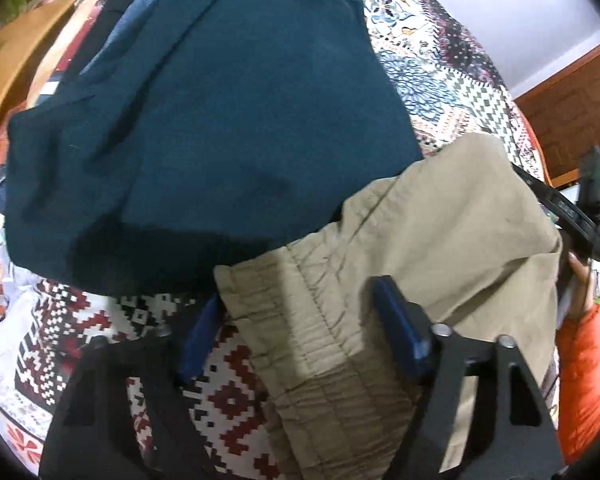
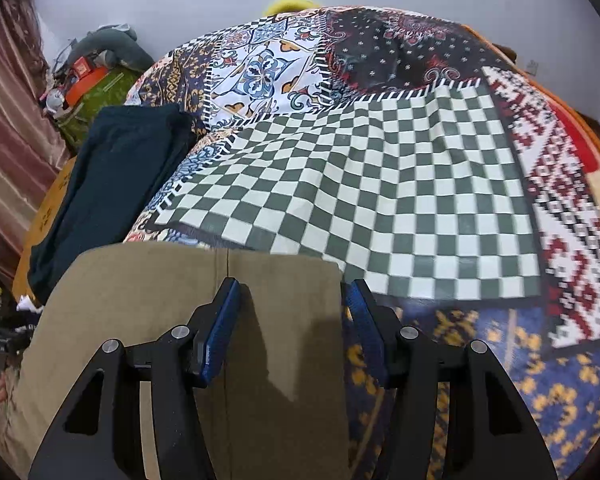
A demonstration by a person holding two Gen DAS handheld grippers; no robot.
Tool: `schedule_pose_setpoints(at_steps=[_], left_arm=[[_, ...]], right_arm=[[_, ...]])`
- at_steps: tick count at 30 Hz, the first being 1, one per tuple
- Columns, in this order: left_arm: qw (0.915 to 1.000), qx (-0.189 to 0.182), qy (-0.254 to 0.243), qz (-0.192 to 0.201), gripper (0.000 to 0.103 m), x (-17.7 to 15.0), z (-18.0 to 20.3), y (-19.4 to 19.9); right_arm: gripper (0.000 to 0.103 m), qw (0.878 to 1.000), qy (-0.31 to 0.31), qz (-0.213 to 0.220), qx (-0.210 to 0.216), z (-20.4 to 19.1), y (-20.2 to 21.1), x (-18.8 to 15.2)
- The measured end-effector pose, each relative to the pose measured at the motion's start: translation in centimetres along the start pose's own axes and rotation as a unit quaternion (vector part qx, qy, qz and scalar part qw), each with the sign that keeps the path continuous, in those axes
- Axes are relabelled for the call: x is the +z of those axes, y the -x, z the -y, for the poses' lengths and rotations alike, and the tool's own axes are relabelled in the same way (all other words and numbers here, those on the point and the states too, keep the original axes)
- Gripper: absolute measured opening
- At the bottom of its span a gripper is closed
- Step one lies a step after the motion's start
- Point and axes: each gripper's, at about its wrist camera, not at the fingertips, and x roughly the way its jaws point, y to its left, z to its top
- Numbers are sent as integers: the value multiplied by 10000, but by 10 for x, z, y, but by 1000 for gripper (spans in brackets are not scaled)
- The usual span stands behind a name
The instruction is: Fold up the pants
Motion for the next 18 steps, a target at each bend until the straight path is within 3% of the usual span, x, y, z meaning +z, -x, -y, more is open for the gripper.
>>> schedule_pose_setpoints(at_steps=[3, 6, 8, 14, 15, 18], left_arm=[[9996, 134, -180, 167, 66, -2, 7, 3], [9982, 400, -321, 323, 50, -5, 13, 10], [9969, 530, -406, 414, 45, -7, 16, 15], [9888, 1023, -896, 614, 32, -12, 33, 43], [9869, 1087, -962, 706, 4, -12, 37, 53], [9831, 1109, -1016, 1042, 5, -10, 50, 87]], right_arm=[[46, 9998, -155, 3, 150, 2, -1, -4], [32, 9995, -184, -33, 268, -1, 3, -6], [12, 9996, -92, -14, 263, -6, 6, -7], [9, 9979, 488, 411, -116, -32, 41, -7], [9, 9974, 482, 519, -132, -33, 51, -6], [8, 9942, 547, 883, -278, -37, 85, 2]])
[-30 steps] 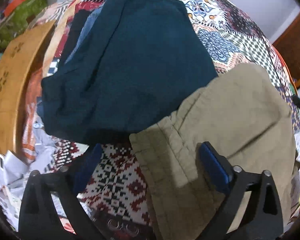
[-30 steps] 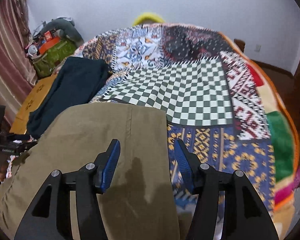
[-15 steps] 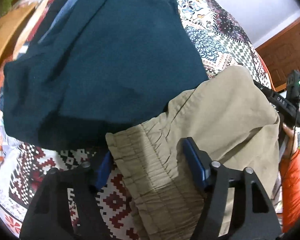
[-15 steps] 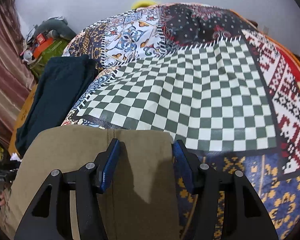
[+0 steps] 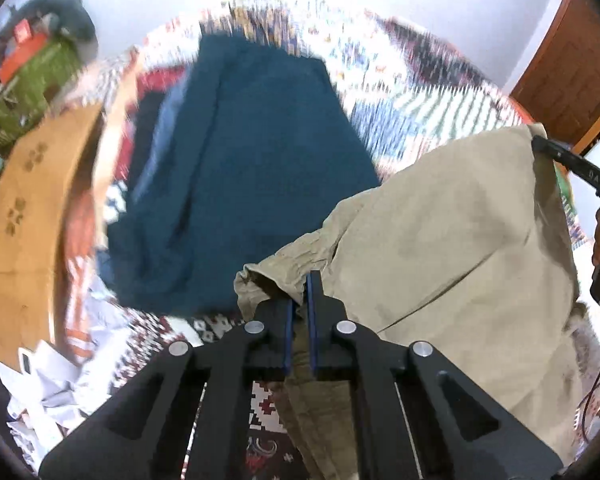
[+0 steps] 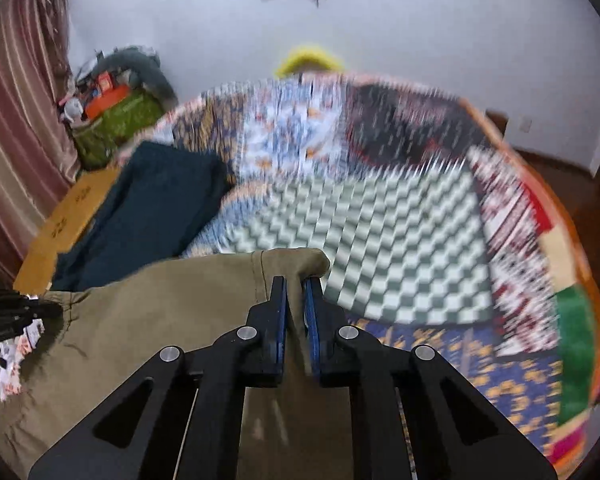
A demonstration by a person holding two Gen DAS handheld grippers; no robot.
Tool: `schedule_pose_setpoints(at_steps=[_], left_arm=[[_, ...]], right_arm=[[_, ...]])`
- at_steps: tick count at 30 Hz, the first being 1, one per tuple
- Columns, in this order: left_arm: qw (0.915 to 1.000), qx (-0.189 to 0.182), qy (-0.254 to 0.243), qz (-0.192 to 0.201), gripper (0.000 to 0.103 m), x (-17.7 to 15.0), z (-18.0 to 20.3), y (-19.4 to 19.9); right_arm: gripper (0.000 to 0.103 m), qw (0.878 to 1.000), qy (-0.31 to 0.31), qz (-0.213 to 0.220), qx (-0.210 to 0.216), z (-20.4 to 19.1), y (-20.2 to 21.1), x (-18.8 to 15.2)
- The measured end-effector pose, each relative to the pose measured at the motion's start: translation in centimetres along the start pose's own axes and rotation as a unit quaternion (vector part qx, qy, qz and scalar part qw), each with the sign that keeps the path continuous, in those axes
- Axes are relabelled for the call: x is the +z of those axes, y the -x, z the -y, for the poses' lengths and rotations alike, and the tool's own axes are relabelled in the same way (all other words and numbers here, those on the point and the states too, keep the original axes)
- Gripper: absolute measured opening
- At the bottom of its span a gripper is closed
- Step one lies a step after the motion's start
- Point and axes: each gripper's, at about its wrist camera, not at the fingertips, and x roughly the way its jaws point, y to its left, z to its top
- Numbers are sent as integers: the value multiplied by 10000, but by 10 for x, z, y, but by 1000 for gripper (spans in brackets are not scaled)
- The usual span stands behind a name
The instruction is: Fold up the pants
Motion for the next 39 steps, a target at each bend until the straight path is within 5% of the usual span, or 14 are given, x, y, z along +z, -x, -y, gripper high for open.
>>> schedule_pose_setpoints(at_steps=[8, 13, 27, 39], left_arm=[[9957, 78, -312, 868, 5, 25, 31, 75], [9916, 29, -613, 1135, 4, 13, 49, 111], [9867, -246, -962, 1287, 5, -58, 67, 152], [9898, -311, -939, 1030, 9, -128, 57, 148]], right_arm=[[8, 9948, 202, 951, -295, -17, 97, 39], [8, 9921, 287, 1166, -357, -25, 136, 32], [8, 9916, -147, 1270, -198, -25, 210, -69], [8, 9954, -412, 859, -83, -45, 227, -163]])
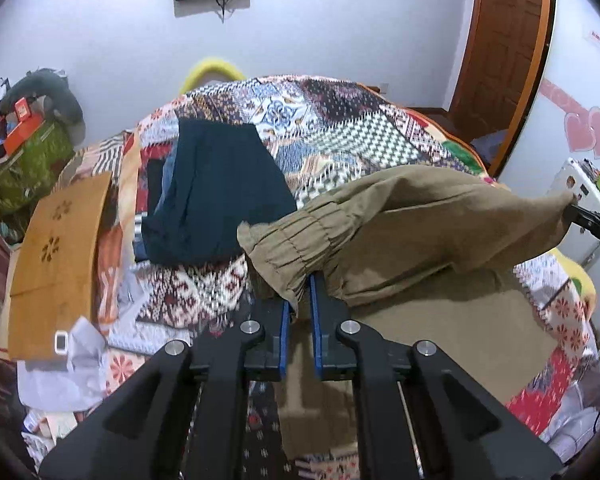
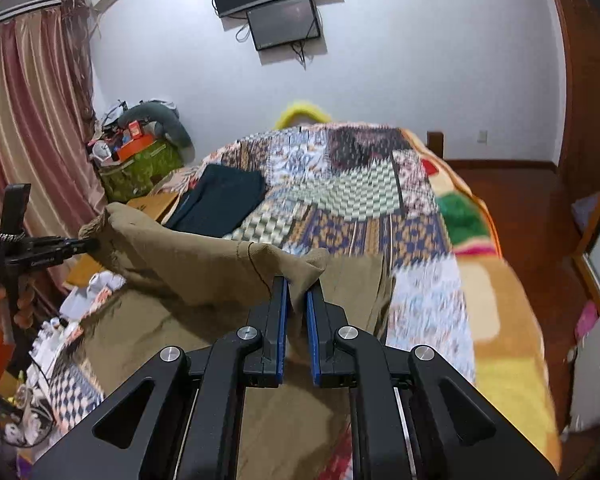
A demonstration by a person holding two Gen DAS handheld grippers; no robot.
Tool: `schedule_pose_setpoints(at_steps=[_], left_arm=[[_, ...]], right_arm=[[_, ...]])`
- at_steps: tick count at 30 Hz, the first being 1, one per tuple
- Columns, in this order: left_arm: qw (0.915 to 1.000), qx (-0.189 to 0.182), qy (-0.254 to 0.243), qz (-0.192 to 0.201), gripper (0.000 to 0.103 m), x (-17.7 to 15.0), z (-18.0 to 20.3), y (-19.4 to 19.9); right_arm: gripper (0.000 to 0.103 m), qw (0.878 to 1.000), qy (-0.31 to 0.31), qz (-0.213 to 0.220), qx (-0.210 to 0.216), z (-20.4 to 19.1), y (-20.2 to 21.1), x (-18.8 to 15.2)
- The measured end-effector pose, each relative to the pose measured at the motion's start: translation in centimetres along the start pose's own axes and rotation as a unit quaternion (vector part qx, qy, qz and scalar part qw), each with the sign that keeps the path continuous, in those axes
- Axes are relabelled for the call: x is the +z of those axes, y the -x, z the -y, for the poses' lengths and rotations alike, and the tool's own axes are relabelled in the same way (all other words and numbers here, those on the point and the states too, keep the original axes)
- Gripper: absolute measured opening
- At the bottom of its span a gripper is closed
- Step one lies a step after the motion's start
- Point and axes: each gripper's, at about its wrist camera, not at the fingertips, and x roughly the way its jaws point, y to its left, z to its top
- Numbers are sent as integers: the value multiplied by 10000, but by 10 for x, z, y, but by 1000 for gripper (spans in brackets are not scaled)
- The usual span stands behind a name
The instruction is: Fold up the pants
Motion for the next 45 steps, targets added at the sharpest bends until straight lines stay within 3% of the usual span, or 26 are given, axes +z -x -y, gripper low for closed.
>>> schedule_pose_setpoints(at_steps=[14, 18, 20, 22, 27, 31, 34, 38, 45], left_arm=[[9983, 256, -155, -498, 10, -68, 12, -2], [9977, 328, -104, -585, 19, -83, 10, -1], [9974, 435, -117, -555, 28, -87, 10, 5], [9975, 461, -101, -533, 46, -88, 10, 11], [9981, 457, -85, -399, 56, -82, 13, 29], [9982, 546, -233, -126, 82, -74, 25, 43], [9966, 636, -529, -3, 100, -68, 39, 45], [9906, 752, -1137, -89, 100, -66, 67, 33], [9767, 838, -1950, -326, 100, -72, 102, -2]], right_arm=[[8, 9975, -308, -621, -125, -1, 9, -87], [8, 9958, -481, -749, -192, 3, 11, -105], [8, 9953, -543, -748, -288, 4, 15, -113], [8, 9945, -609, -765, -369, 5, 19, -118], [11, 9923, -768, -688, -691, 10, 36, -118], [32, 9912, -843, -484, -897, 7, 51, -111], [52, 9934, -564, -352, -938, -8, 59, -104], [71, 9961, -175, -279, -819, -30, 55, -91], [72, 9976, 425, -493, -230, -68, 24, -81]])
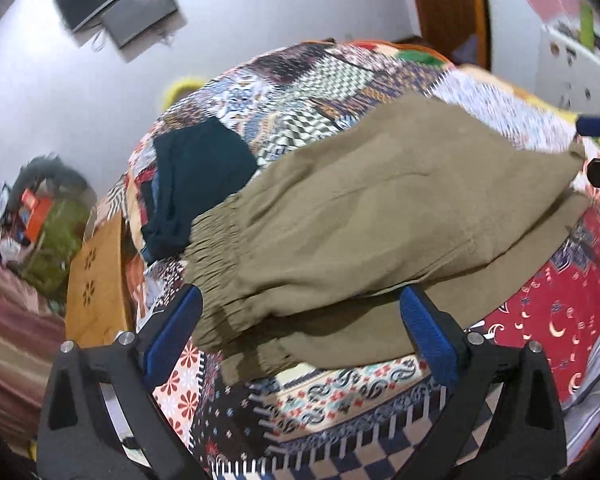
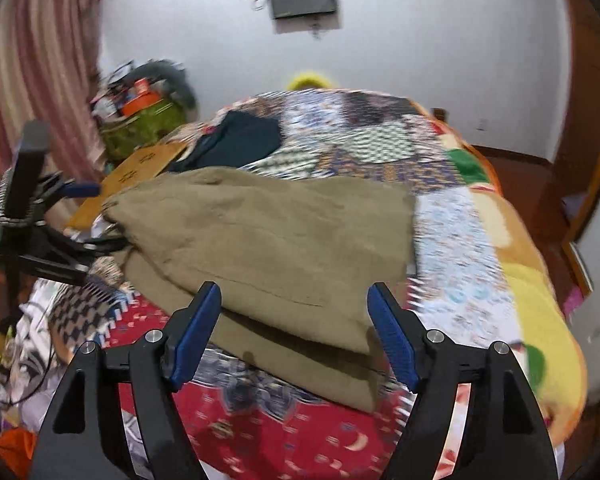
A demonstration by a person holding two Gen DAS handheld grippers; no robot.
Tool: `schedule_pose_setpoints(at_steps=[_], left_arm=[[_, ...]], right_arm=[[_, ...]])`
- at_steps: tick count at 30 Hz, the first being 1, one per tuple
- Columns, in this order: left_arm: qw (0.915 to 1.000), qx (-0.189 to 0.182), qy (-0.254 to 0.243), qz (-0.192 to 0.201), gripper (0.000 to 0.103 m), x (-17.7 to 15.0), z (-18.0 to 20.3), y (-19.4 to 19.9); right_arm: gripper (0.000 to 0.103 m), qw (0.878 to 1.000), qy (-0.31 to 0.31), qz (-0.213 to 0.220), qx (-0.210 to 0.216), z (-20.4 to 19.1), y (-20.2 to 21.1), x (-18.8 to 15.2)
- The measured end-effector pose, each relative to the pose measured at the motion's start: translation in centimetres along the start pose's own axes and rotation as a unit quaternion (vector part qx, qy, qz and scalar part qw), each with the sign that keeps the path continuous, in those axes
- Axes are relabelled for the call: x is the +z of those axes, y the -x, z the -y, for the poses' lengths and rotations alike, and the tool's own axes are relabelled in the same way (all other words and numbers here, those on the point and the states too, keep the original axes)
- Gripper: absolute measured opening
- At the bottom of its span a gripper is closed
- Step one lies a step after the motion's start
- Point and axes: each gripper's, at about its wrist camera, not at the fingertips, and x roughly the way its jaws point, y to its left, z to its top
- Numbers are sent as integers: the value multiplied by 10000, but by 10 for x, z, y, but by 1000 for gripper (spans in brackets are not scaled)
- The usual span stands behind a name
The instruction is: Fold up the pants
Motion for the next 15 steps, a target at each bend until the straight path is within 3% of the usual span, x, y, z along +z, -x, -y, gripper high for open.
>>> schedule_pose_setpoints(at_steps=[8, 13, 15], left_arm=[[9993, -370, -45, 104, 98, 20, 3, -6], [9963, -802, 244, 179, 76, 33, -5, -1], [9946, -973, 325, 175, 65, 37, -7, -1]], right_arm=[[72, 9958, 698, -541, 218, -28, -45, 1], [71, 9922, 1069, -638, 68, -32, -63, 4], [64, 9921, 1098, -609, 30, -30, -67, 6]])
